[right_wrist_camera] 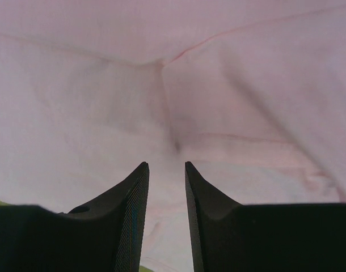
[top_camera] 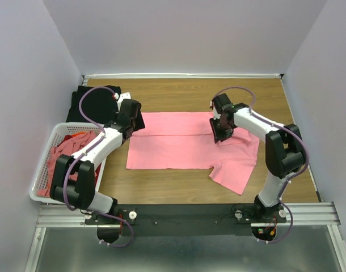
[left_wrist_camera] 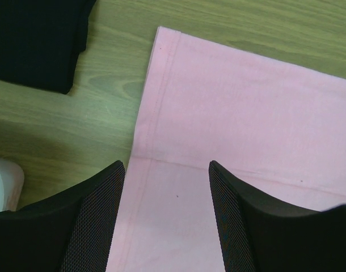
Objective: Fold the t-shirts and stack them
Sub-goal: Fold the tshirt
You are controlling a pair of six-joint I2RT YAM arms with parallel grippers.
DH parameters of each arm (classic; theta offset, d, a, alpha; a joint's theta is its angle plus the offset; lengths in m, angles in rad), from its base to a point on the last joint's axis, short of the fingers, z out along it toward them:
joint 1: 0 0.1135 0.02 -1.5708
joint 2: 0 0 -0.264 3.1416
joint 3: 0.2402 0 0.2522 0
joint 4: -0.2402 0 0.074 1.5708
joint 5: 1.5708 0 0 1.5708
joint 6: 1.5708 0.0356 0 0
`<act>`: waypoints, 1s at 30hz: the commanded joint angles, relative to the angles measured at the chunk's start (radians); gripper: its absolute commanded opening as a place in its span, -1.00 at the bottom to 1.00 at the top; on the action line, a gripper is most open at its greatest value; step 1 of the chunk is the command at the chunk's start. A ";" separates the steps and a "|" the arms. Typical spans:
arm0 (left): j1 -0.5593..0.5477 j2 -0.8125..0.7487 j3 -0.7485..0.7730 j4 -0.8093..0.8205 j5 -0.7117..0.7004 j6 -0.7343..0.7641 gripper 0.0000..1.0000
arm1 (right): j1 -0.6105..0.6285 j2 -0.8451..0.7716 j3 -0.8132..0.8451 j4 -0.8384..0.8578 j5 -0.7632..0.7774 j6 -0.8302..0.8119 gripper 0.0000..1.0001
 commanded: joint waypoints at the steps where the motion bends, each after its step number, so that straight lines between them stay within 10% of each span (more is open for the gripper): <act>1: -0.003 0.006 -0.049 0.030 0.005 0.003 0.39 | 0.023 -0.014 -0.060 0.042 0.062 0.062 -0.21; 24: -0.014 0.006 -0.068 0.043 -0.001 0.005 0.39 | 0.052 0.027 -0.116 0.110 0.166 0.102 -0.47; 30: -0.018 0.005 -0.069 0.044 -0.002 0.005 0.39 | 0.065 0.020 -0.123 0.108 0.152 0.105 -0.91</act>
